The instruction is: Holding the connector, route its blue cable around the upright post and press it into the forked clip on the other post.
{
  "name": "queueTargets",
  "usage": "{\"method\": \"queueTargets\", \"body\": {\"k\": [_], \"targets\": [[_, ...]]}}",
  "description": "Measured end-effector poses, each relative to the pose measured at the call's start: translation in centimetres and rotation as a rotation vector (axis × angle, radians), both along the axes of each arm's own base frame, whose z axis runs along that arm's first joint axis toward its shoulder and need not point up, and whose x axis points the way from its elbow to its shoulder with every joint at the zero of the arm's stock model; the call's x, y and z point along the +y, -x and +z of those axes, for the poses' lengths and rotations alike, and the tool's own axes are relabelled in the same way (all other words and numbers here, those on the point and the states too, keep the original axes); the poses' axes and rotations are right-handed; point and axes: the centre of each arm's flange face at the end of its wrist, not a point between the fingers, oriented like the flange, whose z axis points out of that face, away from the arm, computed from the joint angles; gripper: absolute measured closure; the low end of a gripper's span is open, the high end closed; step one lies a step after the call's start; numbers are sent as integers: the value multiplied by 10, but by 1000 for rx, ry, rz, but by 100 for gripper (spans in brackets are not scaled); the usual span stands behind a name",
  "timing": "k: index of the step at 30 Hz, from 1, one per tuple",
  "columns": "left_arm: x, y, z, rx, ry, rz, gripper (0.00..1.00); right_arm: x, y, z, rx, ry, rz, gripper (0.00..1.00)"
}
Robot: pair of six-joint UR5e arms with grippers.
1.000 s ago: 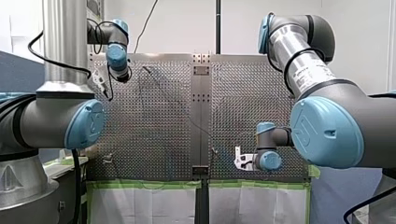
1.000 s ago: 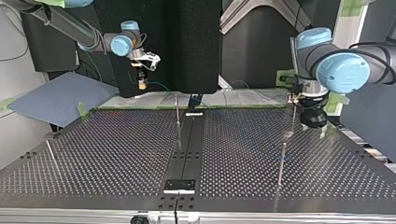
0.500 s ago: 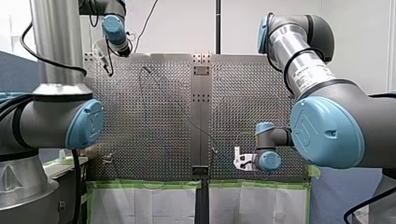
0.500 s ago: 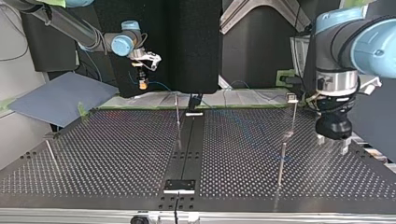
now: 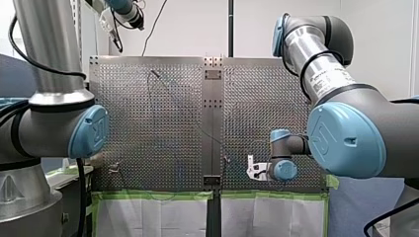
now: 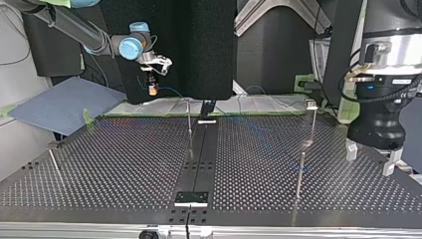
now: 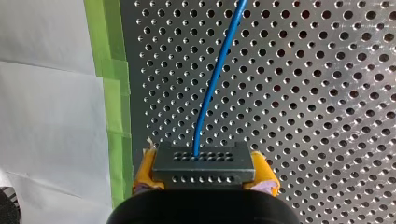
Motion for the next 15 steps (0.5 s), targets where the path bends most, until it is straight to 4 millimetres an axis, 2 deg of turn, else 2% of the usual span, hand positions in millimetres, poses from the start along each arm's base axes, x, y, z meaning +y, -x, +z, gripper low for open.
{"method": "queueTargets", "body": {"k": [4, 15], "targets": [[-8, 10, 4, 12, -14, -44, 2, 0, 0, 0, 0, 0, 1, 100], [-24, -1, -30, 175, -57, -61, 2, 2, -2, 0, 1, -1, 5, 100]]}}
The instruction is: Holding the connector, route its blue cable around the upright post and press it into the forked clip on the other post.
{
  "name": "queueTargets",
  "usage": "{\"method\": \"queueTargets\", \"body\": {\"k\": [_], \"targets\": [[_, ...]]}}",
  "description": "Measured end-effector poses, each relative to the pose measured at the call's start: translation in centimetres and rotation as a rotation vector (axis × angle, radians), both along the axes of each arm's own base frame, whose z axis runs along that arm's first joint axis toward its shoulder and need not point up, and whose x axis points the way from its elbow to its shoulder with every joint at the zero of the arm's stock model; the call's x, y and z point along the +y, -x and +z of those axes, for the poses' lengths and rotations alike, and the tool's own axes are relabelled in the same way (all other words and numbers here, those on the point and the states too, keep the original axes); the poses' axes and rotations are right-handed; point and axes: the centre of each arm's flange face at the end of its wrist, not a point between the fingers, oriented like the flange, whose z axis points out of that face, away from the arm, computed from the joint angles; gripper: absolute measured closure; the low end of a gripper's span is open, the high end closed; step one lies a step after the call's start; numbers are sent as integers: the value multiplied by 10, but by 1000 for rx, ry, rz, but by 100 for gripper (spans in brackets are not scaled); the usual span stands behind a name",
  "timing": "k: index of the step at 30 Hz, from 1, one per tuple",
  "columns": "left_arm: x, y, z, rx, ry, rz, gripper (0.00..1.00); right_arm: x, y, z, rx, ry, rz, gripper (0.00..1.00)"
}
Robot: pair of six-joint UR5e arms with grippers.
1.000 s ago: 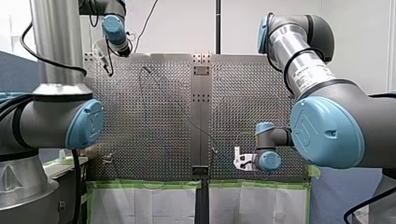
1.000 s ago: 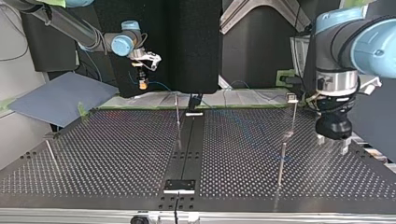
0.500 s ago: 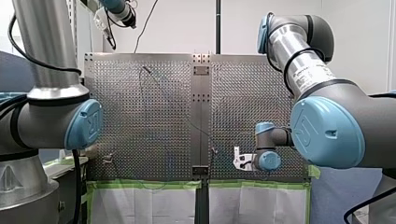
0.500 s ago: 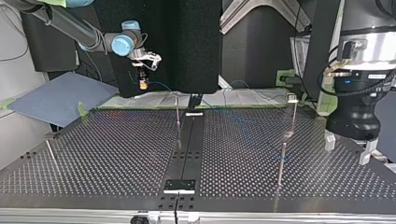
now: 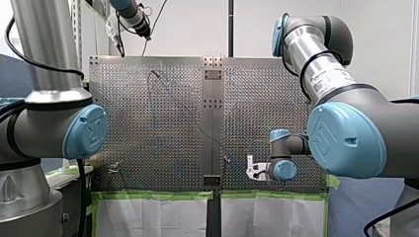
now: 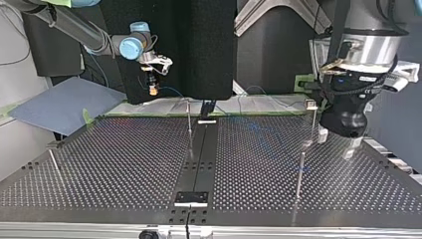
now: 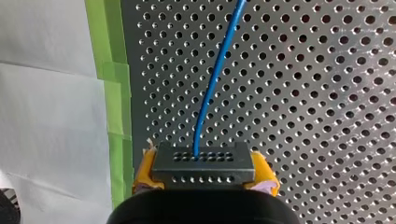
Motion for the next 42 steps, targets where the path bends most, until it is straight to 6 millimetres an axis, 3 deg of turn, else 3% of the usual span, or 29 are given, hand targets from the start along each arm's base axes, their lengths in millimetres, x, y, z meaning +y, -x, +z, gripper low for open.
{"method": "queueTargets", "body": {"k": [7, 19, 28, 35, 42], "targets": [[-2, -12, -22, 102, -26, 11, 2, 0, -1, 0, -1, 1, 1, 100], [-6, -29, -39, 141, -28, 6, 2, 2, -2, 0, 1, -2, 6, 100], [-6, -31, -41, 145, -24, 6, 2, 3, -3, 0, 2, -2, 8, 100], [-4, -28, -63, 193, -30, 27, 2, 3, -4, 0, 2, -2, 10, 100], [2, -25, -70, 223, -46, 79, 2, 4, -5, 0, 2, -2, 12, 100]]}}
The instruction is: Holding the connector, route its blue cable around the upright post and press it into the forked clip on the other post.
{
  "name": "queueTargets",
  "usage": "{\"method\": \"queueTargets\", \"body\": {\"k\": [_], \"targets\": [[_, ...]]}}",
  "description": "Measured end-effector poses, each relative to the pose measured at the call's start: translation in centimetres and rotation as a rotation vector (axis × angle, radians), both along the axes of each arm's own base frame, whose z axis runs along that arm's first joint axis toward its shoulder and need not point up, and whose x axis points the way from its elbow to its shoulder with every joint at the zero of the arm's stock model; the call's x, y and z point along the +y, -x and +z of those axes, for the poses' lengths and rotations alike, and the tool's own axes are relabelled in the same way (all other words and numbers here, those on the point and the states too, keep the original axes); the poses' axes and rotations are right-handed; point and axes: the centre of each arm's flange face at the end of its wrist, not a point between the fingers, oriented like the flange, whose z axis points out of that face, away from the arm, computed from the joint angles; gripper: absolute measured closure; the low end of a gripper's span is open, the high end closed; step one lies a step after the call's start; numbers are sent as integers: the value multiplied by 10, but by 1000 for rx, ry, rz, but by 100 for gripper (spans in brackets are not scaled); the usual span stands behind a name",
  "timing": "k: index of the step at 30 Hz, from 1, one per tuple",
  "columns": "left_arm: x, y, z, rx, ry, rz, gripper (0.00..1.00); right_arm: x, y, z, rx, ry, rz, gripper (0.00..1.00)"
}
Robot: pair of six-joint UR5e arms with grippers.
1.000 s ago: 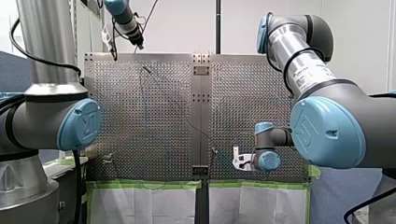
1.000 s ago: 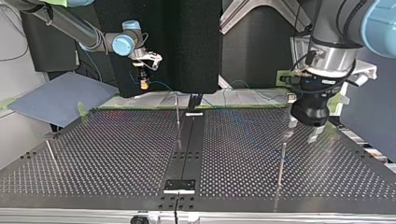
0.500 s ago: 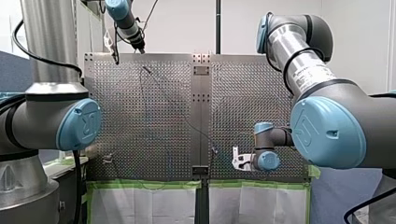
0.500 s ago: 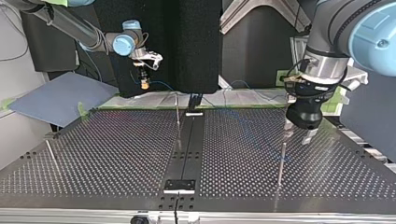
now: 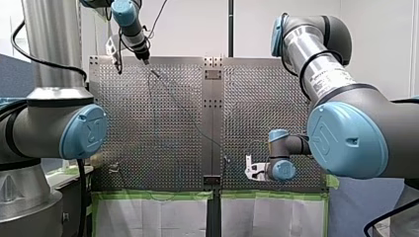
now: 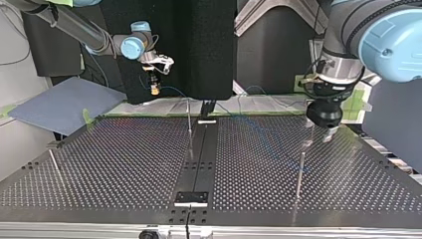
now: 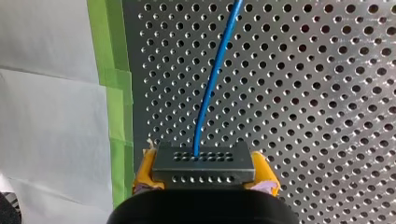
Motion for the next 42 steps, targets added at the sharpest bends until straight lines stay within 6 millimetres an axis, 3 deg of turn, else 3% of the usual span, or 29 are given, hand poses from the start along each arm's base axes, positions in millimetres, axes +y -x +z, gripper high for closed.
{"method": "queueTargets", "body": {"k": [27, 42], "targets": [[5, 4, -1, 15, -40, 68, 2, 2, -3, 0, 3, -2, 7, 100], [-23, -3, 10, -114, -101, -108, 2, 3, -4, 0, 4, -1, 9, 100]]}}
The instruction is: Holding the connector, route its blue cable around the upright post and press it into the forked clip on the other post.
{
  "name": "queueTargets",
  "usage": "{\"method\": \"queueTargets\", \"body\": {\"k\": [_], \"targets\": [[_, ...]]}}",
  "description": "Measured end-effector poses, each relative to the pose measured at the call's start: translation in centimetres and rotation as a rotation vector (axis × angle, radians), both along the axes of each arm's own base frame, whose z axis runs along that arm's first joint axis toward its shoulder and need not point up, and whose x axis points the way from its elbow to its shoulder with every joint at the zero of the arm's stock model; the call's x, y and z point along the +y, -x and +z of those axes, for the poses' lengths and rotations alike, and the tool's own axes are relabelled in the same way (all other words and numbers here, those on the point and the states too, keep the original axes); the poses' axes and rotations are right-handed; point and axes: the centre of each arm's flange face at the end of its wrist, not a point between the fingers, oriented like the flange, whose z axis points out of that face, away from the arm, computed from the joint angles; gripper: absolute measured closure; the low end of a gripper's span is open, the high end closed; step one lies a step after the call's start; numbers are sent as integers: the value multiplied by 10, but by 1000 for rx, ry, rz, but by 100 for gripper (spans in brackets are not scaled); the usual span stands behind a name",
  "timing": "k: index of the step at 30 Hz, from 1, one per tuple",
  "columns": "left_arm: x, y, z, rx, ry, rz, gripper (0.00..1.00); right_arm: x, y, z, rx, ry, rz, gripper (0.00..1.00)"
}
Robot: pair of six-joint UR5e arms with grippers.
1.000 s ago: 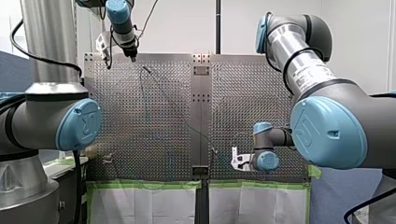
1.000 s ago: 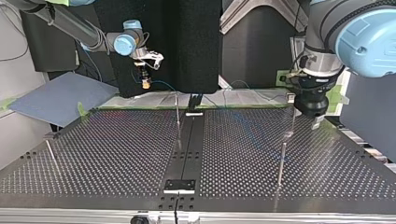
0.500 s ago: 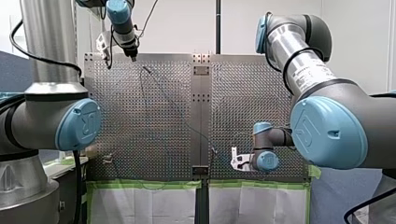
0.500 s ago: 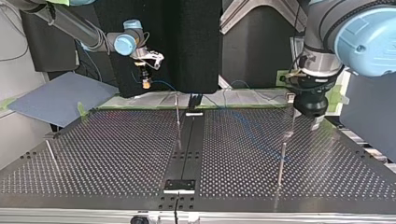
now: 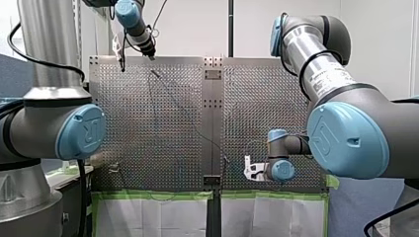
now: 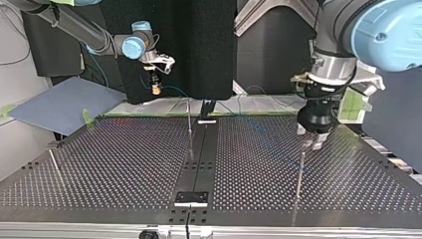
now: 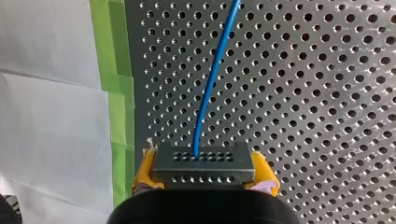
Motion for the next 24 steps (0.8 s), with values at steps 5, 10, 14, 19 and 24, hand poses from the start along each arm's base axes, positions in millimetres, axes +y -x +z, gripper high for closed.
{"method": "queueTargets", "body": {"k": [5, 10, 14, 19, 24], "targets": [[-14, 0, -4, -27, -22, -71, 2, 0, 0, 0, 0, -2, 0, 100], [-25, -6, -31, -8, -49, -97, 2, 0, 0, 0, 1, -5, -1, 100], [-32, -15, -59, 18, -93, -92, 2, 0, 1, 0, 4, -13, -4, 100], [-42, -24, -76, 16, -146, -85, 2, 1, 1, -1, 9, -30, -7, 100], [-51, -29, -82, -9, -191, -74, 2, 2, 1, -1, 10, -36, -9, 100]]}}
